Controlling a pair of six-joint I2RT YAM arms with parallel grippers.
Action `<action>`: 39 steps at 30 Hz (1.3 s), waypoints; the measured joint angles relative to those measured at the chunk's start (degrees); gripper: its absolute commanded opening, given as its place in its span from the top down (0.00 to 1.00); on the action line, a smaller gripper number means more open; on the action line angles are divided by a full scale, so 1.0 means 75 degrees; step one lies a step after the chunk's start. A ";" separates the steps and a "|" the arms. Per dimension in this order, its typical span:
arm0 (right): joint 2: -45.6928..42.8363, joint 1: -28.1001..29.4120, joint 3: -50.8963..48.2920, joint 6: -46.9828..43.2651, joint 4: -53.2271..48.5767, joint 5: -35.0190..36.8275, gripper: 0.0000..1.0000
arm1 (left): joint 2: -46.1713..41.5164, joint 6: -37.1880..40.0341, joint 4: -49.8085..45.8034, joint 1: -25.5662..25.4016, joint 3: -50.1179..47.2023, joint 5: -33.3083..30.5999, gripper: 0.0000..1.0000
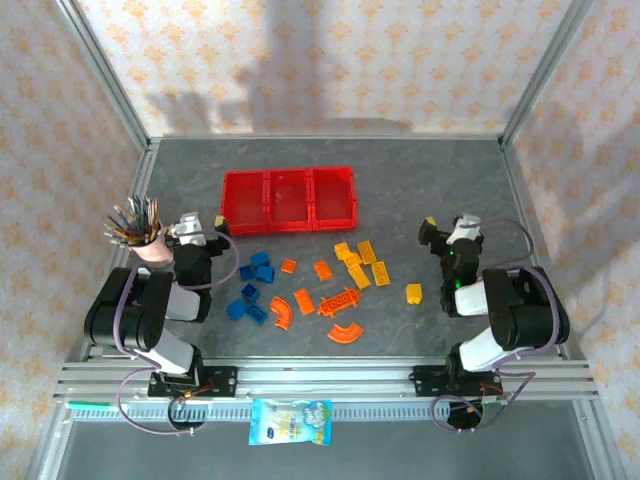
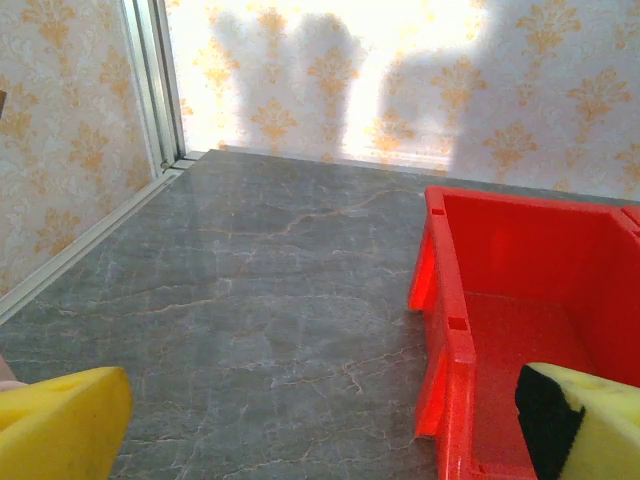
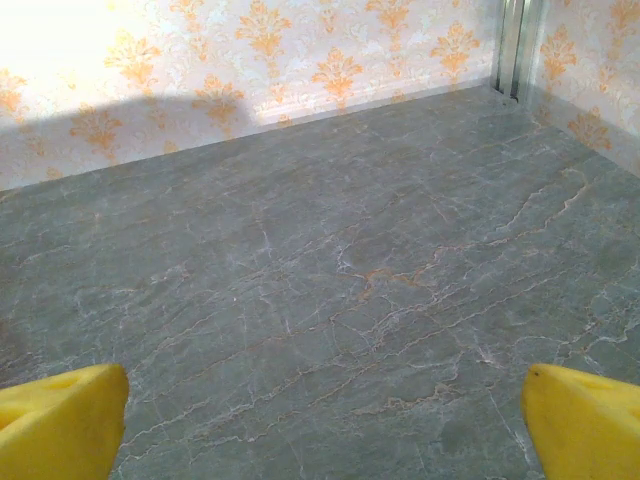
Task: Sort the legos into containers by color
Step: Pick up the lego from the middle-left of the table.
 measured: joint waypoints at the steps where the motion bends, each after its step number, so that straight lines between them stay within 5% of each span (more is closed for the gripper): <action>1: 0.0000 0.0000 0.0000 0.0000 0.0000 0.0000 0.00 | 0.0000 0.0000 0.0000 0.0000 0.0000 0.0000 0.00; 39: 0.0000 0.0000 0.0000 0.0000 0.0003 0.0000 0.00 | 0.0000 -0.0061 0.0000 0.0000 0.0000 -0.0245 0.00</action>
